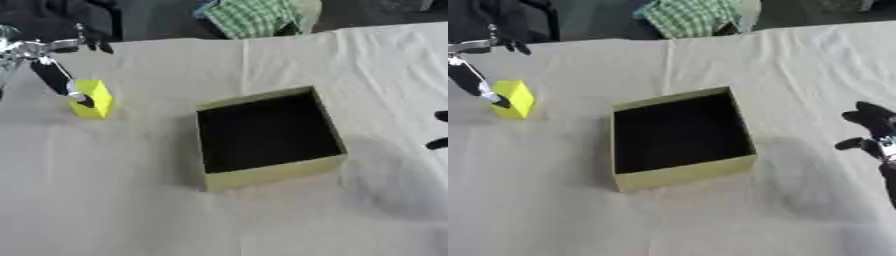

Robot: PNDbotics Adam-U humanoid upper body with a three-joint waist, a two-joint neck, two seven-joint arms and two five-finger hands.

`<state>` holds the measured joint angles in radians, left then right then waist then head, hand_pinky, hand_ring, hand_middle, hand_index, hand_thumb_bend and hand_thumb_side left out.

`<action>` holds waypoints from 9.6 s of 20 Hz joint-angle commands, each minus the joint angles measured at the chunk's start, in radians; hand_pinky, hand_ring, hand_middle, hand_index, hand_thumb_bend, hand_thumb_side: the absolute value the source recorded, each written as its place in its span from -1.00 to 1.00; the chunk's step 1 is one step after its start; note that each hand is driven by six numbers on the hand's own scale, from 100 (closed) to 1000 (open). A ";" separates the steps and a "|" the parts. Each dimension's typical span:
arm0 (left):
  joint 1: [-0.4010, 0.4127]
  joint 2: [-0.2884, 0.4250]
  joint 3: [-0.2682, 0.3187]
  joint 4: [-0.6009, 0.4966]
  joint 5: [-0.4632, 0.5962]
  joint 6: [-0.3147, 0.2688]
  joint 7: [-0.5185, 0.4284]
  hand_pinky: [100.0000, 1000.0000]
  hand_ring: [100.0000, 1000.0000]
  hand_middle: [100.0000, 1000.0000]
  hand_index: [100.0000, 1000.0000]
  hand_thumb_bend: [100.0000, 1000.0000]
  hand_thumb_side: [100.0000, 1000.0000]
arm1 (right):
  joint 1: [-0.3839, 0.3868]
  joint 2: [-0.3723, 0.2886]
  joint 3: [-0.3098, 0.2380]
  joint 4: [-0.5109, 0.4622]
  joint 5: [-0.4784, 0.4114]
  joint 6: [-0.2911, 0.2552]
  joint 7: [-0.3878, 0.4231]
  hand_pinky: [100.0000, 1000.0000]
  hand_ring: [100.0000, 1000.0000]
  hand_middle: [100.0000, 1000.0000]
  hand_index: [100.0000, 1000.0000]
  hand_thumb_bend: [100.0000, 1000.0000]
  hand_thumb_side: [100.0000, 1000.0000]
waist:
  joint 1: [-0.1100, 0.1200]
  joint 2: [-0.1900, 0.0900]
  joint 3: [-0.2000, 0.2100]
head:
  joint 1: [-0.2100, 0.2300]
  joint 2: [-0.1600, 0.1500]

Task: Pick up objects on the table and place them in the box.

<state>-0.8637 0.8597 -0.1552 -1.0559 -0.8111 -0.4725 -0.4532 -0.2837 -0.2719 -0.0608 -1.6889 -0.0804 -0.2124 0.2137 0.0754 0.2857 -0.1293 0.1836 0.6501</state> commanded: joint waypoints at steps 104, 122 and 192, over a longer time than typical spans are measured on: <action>0.015 0.033 0.067 0.083 -0.151 0.083 0.076 0.28 -0.04 -0.15 0.16 0.03 -0.72 | -0.012 0.001 -0.005 -0.001 0.010 -0.003 0.024 0.07 0.75 0.41 0.71 -1.00 0.51 | -0.004 0.002 -0.012 | -0.005 -0.015; 0.070 0.153 0.009 -0.732 0.234 0.068 0.015 0.30 -0.04 -0.15 0.17 -0.03 -0.76 | -0.016 -0.003 0.003 0.000 0.008 -0.005 0.034 0.07 0.75 0.41 0.71 -1.00 0.50 | -0.006 0.000 -0.003 | -0.009 -0.021; -0.193 -0.420 -0.333 -0.260 -0.148 -0.235 -0.056 0.54 0.44 0.40 0.63 0.76 -0.22 | -0.037 0.031 0.044 0.003 -0.002 0.005 0.087 0.07 0.76 0.41 0.71 -1.00 0.54 | -0.006 0.017 -0.061 | 0.035 -0.039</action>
<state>-1.0402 0.4254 -0.4945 -1.2967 -0.9520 -0.6545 -0.4525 -0.3084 -0.2321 -0.0174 -1.6761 -0.0776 -0.2048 0.2971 0.0731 0.3219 -0.1907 0.2171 0.6223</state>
